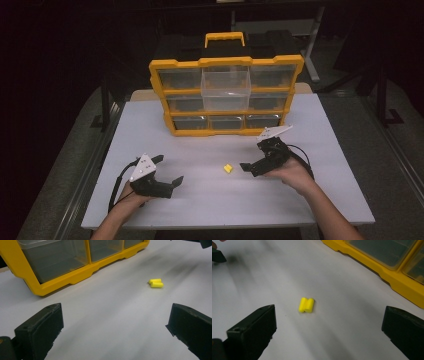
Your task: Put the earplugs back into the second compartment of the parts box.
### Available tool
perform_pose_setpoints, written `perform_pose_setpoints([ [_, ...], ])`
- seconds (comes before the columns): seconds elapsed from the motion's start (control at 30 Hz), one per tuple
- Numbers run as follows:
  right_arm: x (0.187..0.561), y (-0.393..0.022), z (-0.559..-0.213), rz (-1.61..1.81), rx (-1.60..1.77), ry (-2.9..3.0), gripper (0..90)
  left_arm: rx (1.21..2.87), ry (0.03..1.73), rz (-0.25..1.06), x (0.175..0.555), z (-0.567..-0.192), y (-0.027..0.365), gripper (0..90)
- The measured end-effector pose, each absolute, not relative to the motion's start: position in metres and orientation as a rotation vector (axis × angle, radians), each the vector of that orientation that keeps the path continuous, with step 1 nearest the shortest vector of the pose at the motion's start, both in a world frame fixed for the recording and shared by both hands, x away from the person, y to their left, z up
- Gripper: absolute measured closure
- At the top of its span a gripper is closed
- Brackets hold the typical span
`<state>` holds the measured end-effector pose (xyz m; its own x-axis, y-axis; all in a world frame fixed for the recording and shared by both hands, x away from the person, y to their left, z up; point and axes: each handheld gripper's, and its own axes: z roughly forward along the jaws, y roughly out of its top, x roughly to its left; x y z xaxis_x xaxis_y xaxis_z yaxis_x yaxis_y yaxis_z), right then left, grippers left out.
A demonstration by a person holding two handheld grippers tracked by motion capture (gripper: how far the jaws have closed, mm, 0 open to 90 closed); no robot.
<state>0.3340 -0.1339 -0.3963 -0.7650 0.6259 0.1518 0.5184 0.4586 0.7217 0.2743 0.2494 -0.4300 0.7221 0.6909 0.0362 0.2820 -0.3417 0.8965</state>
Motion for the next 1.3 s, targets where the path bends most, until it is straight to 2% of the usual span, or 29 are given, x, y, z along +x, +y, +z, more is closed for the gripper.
perform_pose_setpoints([
  [0.27, 0.343, -0.123, -0.396, 1.189, 1.002, 2.582, 0.8, 1.924, 0.749, 0.498, 0.275, -0.430, 0.250, 0.3],
  [0.57, 0.354, -0.113, -0.394, 1.196, 1.008, 2.599, 12.6, 1.924, 0.744, 0.510, 0.275, -0.429, 0.250, 0.3],
  [0.87, 0.360, -0.108, -0.398, 1.209, 1.013, 2.605, 19.8, 1.925, 0.735, 0.506, 0.275, -0.430, 0.249, 0.2],
  [1.3, 0.359, -0.101, -0.405, 1.176, 1.035, 2.653, 47.5, 1.927, 0.721, 0.502, 0.276, -0.429, 0.249, 0.3],
])
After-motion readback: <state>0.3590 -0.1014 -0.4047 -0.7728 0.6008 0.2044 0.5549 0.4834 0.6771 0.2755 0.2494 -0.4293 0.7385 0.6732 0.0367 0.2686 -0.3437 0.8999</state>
